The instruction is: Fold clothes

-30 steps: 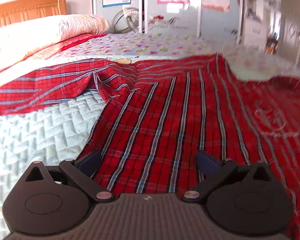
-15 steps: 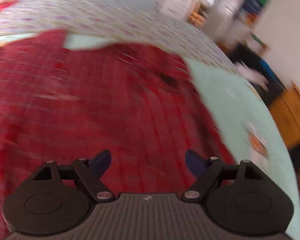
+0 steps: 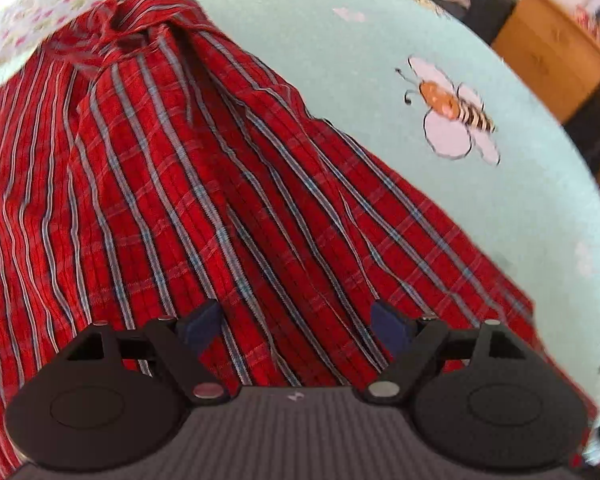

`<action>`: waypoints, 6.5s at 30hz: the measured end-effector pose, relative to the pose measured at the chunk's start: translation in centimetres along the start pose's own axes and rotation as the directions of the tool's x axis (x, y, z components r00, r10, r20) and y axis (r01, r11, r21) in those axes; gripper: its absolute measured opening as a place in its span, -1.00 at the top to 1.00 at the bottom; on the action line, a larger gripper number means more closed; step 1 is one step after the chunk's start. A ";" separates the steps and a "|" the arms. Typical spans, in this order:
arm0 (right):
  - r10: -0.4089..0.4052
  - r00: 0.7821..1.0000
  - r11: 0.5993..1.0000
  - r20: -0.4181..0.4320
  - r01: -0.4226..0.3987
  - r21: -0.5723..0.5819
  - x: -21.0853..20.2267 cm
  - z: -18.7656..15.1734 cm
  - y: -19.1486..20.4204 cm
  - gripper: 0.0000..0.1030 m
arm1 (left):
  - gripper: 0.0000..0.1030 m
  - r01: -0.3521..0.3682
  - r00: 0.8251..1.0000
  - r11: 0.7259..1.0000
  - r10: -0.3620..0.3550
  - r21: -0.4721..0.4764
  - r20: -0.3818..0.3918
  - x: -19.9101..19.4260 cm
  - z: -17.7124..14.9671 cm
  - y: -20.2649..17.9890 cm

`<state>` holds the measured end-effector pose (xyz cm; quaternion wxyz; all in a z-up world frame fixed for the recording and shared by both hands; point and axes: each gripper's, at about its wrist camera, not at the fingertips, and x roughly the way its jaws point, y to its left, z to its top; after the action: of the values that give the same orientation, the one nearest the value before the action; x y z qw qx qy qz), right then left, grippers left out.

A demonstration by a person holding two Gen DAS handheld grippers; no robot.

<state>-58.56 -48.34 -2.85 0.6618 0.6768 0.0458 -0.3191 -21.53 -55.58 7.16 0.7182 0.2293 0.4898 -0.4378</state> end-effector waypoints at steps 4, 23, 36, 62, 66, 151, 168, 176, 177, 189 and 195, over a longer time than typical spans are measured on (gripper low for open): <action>0.068 0.997 0.992 0.047 -0.072 0.102 0.7 0.0 -1.1 -0.28 | -0.70 -0.084 0.996 0.993 0.086 0.083 -0.019 1.2 -0.3 -1.6; -0.136 0.984 0.426 -0.118 -0.050 -0.903 1.7 -12.6 16.1 0.90 | -1.00 -0.064 0.995 0.992 0.071 0.104 -0.068 3.9 1.6 -1.7; -0.237 0.959 0.356 -0.156 -0.064 -0.932 2.4 -16.5 14.2 0.90 | -0.99 0.246 0.968 0.960 -0.249 -0.133 -0.009 0.6 2.0 2.6; -0.287 0.943 0.314 -0.169 -0.074 -0.947 3.4 -17.7 13.0 0.80 | -0.99 -0.003 1.000 0.987 0.007 0.159 -0.028 4.7 4.2 -7.0; -0.284 0.944 0.304 -0.169 -0.079 -0.950 3.3 -18.1 13.3 0.80 | -0.90 0.003 1.000 0.989 0.002 0.148 -0.031 5.3 4.5 -7.2; -0.361 0.832 0.671 -0.420 -0.081 -0.737 -1.3 -21.7 8.5 0.02 | 0.16 0.099 0.992 0.991 -0.092 -0.088 0.086 -2.7 -0.9 10.0; -0.302 0.799 0.754 -0.519 -0.133 -0.643 -0.6 -21.4 6.8 0.94 | 0.62 0.058 0.996 0.993 -0.050 -0.106 0.069 -0.5 1.2 9.3; -0.332 0.827 0.822 -0.453 0.018 -0.568 -1.3 -15.9 5.0 0.95 | 0.60 0.119 0.989 0.980 -0.103 -0.159 0.108 0.2 1.7 10.1; -0.331 0.823 0.826 -0.462 0.016 -0.564 -1.2 -16.0 4.9 0.95 | 0.59 0.147 0.985 0.976 -0.129 -0.160 0.116 -0.1 1.4 10.4; -0.377 0.890 0.769 -0.255 0.148 -0.621 -3.3 -14.6 7.2 0.79 | 0.17 0.427 0.897 0.904 -0.419 -0.029 0.139 -11.1 -10.7 13.5; -0.281 0.794 0.677 -0.539 -0.233 -0.698 -1.1 -21.8 13.4 0.58 | 0.17 0.390 0.917 0.886 -0.349 -0.249 0.195 -13.8 -14.9 19.3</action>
<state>-44.83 -29.39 7.54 0.8204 0.4166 0.3888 -0.0477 -14.46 -28.82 11.58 0.6802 -0.0059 0.5287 -0.5077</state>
